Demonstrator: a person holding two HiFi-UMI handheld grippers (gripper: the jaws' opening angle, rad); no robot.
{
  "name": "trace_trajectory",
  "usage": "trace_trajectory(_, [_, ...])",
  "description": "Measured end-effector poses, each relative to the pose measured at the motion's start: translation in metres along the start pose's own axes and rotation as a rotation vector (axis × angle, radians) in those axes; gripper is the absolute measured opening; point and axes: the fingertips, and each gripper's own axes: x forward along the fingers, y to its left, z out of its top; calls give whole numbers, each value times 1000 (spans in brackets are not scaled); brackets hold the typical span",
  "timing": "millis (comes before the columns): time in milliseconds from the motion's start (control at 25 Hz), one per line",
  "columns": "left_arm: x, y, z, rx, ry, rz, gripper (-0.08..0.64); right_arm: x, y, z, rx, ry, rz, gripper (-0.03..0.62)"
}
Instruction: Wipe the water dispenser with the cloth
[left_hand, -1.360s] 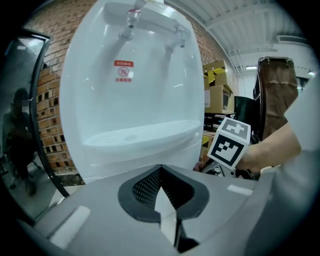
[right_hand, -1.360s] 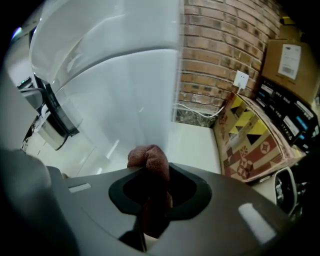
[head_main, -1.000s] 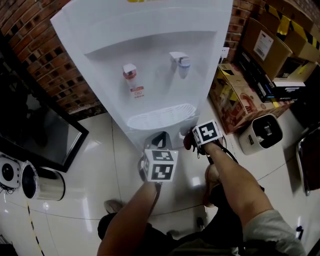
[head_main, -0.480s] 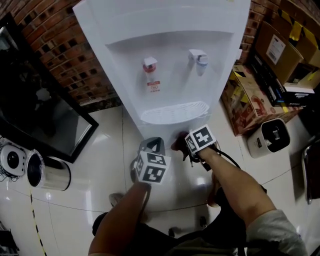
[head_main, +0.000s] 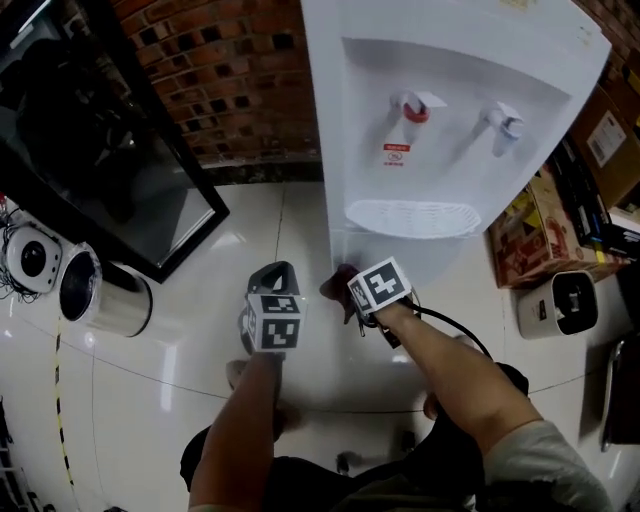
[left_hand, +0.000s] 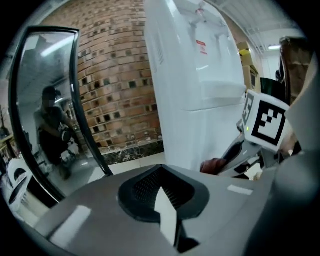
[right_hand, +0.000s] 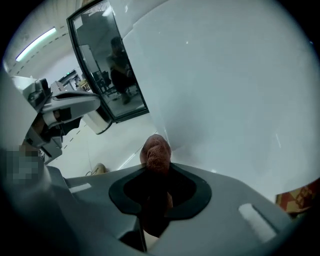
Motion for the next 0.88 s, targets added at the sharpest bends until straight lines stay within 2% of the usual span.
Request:
trace_trajectory(200, [-7,15,-16,-44,17,25,0,32,21,11,-7,10,10,84])
trace_trajectory(360, [-12,22,-23,-83,27,38,0,57,25,3,10,48,-4,84])
trace_trajectory(640, [-4,10,-37,-46,68,8,0,69,4,-5,73,60,-56,84])
trace_trajectory(880, [5,-7,-19,-32,43,-15,0,46,-31,-9,150,30,-97,84])
